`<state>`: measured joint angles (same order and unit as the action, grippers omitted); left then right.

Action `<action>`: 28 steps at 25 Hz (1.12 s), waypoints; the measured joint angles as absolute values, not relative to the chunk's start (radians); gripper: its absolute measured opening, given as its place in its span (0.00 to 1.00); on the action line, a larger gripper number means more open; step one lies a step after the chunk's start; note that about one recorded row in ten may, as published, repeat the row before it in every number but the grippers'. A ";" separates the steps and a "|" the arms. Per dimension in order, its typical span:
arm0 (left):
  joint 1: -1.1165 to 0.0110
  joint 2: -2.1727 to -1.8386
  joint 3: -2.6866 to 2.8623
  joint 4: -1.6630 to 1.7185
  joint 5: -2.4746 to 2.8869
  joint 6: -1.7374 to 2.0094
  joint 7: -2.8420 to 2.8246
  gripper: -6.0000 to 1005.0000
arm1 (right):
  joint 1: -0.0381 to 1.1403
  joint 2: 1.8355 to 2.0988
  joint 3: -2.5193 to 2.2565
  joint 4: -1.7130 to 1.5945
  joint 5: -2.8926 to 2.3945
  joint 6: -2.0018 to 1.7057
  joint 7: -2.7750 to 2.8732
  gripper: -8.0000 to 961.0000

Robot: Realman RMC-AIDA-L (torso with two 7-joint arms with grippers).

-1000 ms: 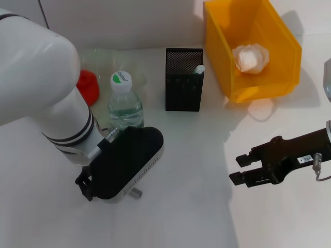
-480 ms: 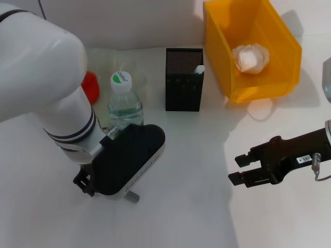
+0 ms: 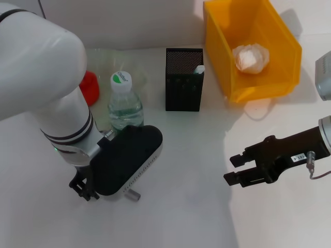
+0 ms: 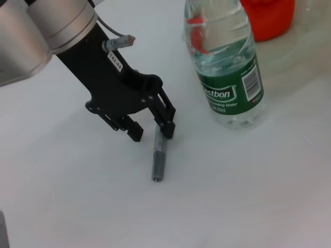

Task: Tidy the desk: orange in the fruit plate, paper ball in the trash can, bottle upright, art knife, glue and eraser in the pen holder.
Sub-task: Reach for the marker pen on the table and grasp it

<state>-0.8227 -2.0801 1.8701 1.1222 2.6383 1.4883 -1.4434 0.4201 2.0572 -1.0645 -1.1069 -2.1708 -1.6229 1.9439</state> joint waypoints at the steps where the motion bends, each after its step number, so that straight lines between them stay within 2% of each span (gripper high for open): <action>1: -0.823 -2.080 1.869 1.122 2.638 1.484 -1.445 0.51 | 0.423 2.056 -1.065 -1.103 -2.172 -1.623 1.943 0.57; 22: -0.818 -2.080 1.871 1.108 2.639 1.445 -1.445 0.39 | 0.436 2.065 -1.065 -1.100 -2.197 -1.627 1.928 0.57; 28: -0.818 -2.080 1.871 1.107 2.641 1.442 -1.447 0.39 | 0.438 2.065 -1.065 -1.100 -2.198 -1.632 1.928 0.57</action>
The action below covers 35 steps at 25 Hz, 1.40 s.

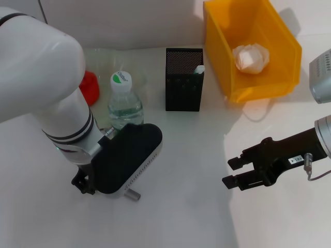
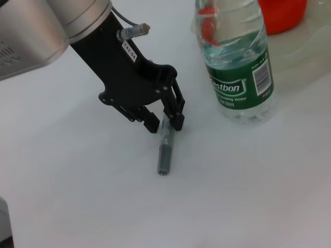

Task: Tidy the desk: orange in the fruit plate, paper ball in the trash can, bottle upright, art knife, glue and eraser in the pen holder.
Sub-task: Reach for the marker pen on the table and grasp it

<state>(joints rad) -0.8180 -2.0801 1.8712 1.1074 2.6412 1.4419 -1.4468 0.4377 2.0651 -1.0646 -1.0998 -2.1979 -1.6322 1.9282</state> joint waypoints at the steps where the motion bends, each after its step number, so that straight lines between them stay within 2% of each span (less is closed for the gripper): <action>1: -0.818 -2.080 1.871 1.107 2.641 1.441 -1.447 0.39 | 0.438 2.065 -1.065 -1.100 -2.198 -1.632 1.928 0.57; 15: -0.813 -2.080 1.873 1.102 2.646 1.425 -1.447 0.39 | 0.438 2.065 -1.066 -1.100 -2.198 -1.634 1.928 0.57; 22: -0.813 -2.080 1.876 1.096 2.649 1.419 -1.451 0.35 | 0.438 2.067 -1.066 -1.099 -2.198 -1.635 1.928 0.57; 24: -0.813 -2.080 1.876 1.096 2.649 1.418 -1.451 0.28 | 0.439 2.068 -1.066 -1.098 -2.198 -1.635 1.928 0.57; 35: -0.811 -2.080 1.877 1.092 2.649 1.410 -1.442 0.22 | 0.439 2.068 -1.066 -1.097 -2.198 -1.643 1.928 0.57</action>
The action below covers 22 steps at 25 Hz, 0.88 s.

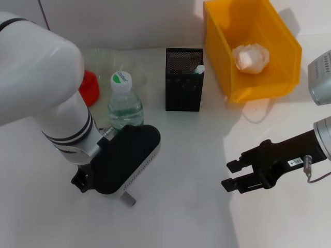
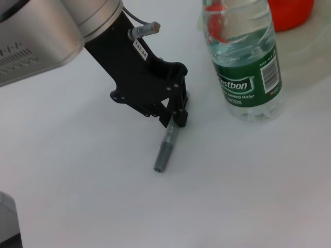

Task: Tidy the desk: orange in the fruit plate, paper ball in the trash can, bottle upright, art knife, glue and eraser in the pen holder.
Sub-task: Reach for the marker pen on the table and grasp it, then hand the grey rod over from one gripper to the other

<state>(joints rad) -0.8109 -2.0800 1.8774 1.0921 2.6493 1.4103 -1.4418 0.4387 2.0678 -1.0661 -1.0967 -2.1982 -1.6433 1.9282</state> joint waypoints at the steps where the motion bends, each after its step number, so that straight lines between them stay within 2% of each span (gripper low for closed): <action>1: -0.810 -2.080 1.878 1.092 2.649 1.408 -1.442 0.21 | 0.439 2.068 -1.066 -1.097 -2.198 -1.644 1.928 0.57; 10: -0.800 -2.080 1.885 1.112 2.642 1.417 -1.448 0.16 | 0.439 2.068 -1.066 -1.097 -2.198 -1.647 1.928 0.57; 22: -0.728 -2.077 1.751 1.325 2.498 1.587 -1.462 0.15 | 0.452 2.066 -1.022 -1.104 -2.185 -1.659 1.853 0.57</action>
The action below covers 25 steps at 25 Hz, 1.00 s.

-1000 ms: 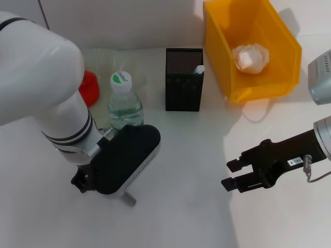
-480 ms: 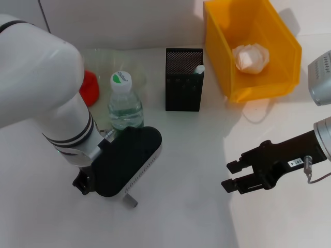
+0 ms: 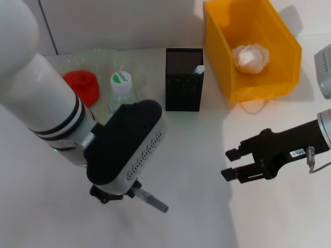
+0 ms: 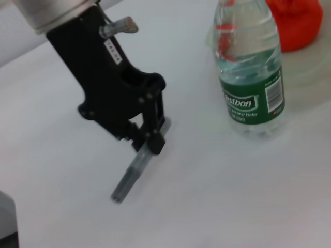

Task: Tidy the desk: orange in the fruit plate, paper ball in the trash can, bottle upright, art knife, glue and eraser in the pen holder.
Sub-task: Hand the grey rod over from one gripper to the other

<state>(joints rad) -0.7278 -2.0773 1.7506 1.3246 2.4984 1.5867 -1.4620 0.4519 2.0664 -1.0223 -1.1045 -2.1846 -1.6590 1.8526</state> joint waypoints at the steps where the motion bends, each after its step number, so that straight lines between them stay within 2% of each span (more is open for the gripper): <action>1: -0.724 -2.076 1.724 1.341 2.457 1.602 -1.459 0.15 | 0.455 2.068 -1.007 -1.103 -2.184 -1.661 1.837 0.57; 8: -0.698 -2.074 1.632 1.383 2.293 1.609 -1.455 0.15 | 0.431 2.074 -0.852 -1.103 -2.083 -1.709 1.690 0.57; 14: -0.684 -2.071 1.532 1.367 2.128 1.635 -1.454 0.15 | 0.411 2.049 -0.638 -1.031 -1.976 -1.826 1.508 0.57; 21: -0.654 -2.072 1.381 1.277 1.867 1.632 -1.467 0.15 | 0.409 2.040 -0.512 -1.006 -1.964 -1.854 1.412 0.57; 25: -0.653 -2.068 1.313 1.199 1.758 1.644 -1.467 0.15 | 0.408 2.024 -0.475 -0.986 -1.963 -1.854 1.400 0.57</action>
<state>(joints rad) -0.6532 -2.0677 1.3125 1.1990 1.7583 1.6441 -1.4666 0.4083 2.0245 -0.4753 -0.9858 -1.9628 -1.8542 1.4003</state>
